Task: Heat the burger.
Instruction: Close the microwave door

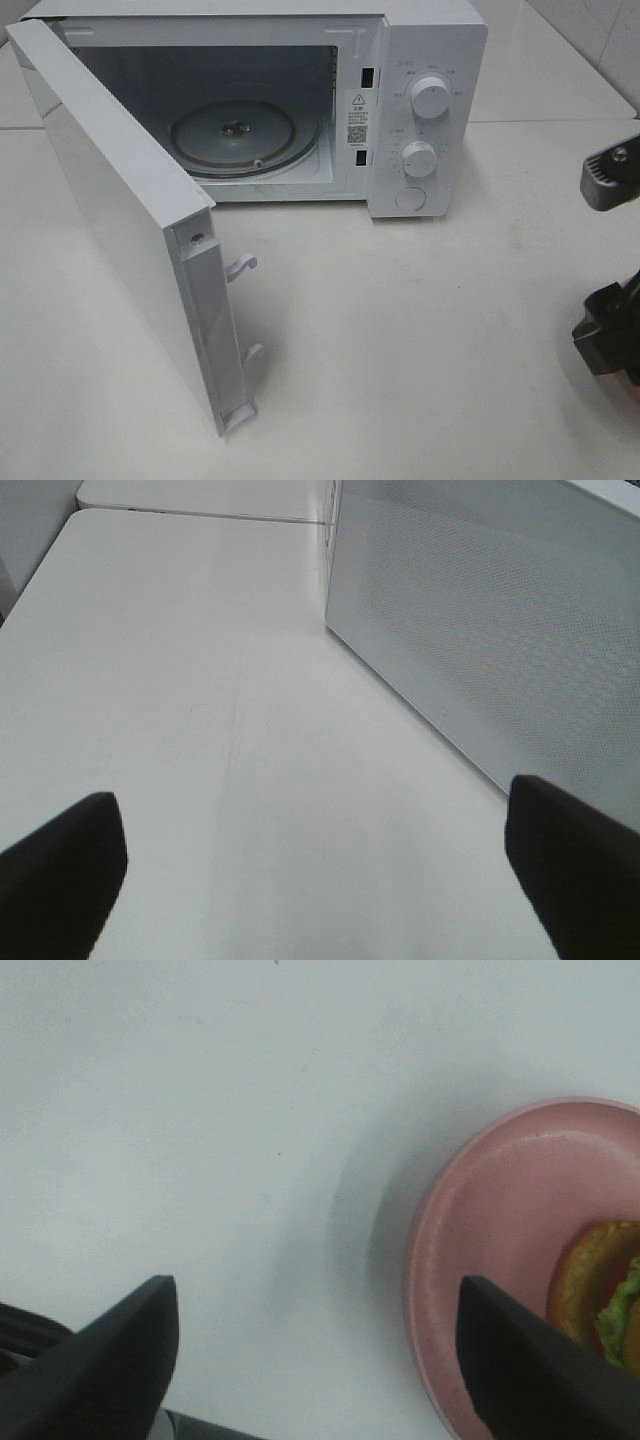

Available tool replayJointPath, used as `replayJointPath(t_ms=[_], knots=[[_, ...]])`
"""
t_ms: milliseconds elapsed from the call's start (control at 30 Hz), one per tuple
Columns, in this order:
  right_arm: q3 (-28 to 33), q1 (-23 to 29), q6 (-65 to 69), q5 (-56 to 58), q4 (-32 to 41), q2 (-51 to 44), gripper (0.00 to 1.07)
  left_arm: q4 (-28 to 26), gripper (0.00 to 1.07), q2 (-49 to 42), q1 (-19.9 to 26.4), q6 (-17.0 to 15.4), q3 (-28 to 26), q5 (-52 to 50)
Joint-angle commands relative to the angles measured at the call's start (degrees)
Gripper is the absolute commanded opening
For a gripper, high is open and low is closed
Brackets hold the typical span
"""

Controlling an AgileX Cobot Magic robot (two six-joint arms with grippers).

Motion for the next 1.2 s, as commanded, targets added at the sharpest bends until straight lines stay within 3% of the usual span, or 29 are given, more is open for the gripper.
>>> replayJointPath(t_ms=[33, 300, 967, 1200], knots=[[-1.0, -0.2, -4.9, 2.5, 4.2, -3.4, 0.75, -0.1, 0.97, -0.3, 0.1, -0.5, 0.2, -0.5], [-1.1, -0.2, -7.9, 8.2, 8.5, -11.6, 0.75, -0.1, 0.97, -0.3, 0.1, -0.5, 0.2, -0.5], [-1.1, -0.6, -8.7, 17.3, 8.1, -33.6, 0.75, -0.1, 0.97, -0.3, 0.1, -0.5, 0.2, -0.5], [2.3, -10.5, -14.4, 15.0, 8.6, -41.3, 0.75, -0.1, 0.97, -0.3, 0.1, -0.5, 0.2, -0.5]])
